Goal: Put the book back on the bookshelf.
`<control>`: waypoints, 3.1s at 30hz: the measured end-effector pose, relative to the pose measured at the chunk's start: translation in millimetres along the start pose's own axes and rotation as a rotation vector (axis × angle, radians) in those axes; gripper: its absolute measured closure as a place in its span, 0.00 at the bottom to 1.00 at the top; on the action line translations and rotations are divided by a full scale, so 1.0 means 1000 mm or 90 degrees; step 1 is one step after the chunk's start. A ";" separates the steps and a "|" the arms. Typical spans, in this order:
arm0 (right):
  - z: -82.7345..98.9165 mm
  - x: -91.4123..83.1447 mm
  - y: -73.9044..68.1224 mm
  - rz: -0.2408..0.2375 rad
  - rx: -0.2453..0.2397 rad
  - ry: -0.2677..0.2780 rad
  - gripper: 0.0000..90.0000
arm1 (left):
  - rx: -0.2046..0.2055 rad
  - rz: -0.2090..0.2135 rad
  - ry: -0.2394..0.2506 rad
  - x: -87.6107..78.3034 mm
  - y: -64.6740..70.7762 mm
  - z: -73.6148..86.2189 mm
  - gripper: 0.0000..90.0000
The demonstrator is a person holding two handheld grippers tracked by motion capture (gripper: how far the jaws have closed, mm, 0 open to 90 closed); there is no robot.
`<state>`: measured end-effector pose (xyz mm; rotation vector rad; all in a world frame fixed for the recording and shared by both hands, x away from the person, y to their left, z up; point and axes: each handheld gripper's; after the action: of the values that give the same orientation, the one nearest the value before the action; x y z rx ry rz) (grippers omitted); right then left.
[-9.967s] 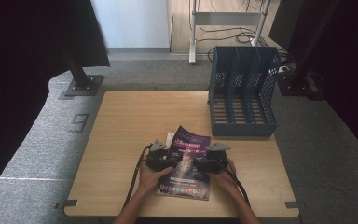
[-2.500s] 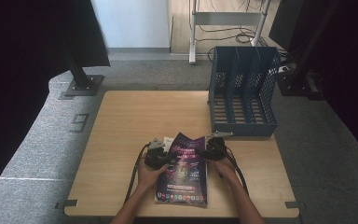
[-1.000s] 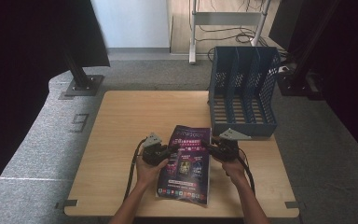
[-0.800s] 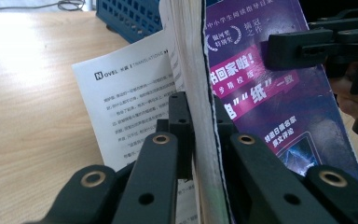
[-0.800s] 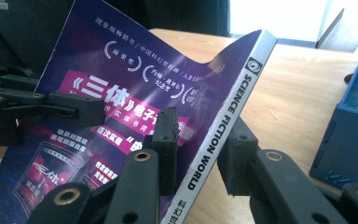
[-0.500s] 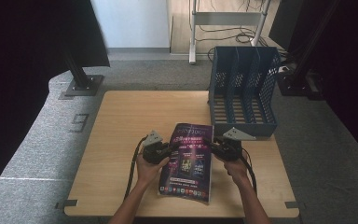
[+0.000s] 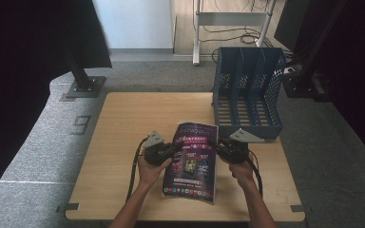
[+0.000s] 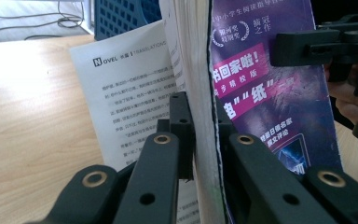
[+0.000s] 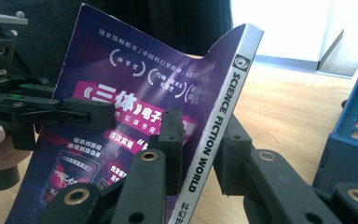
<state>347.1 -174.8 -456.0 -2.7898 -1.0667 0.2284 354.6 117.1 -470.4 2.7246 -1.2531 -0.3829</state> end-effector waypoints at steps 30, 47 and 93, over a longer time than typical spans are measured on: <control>-0.030 -0.011 -0.014 -0.022 -0.054 0.053 0.85 | 0.032 0.007 0.050 -0.010 0.008 -0.032 0.96; -0.030 -0.015 -0.012 -0.013 -0.065 0.067 0.86 | 0.048 0.015 0.053 -0.007 0.012 -0.035 0.96; -0.028 -0.010 -0.015 -0.028 -0.092 0.098 0.89 | 0.056 -0.008 0.069 0.004 -0.006 -0.037 0.96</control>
<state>335.5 -173.0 -424.8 -2.8489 -1.1465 -0.0704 372.0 118.1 -436.9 2.7842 -1.2544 -0.1834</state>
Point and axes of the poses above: each handheld gripper's, and its own axes: x roughly forward along the jaws, z roughly out of its underside, y roughly to its right, and after that the axes turned 11 degrees about y, right-handed
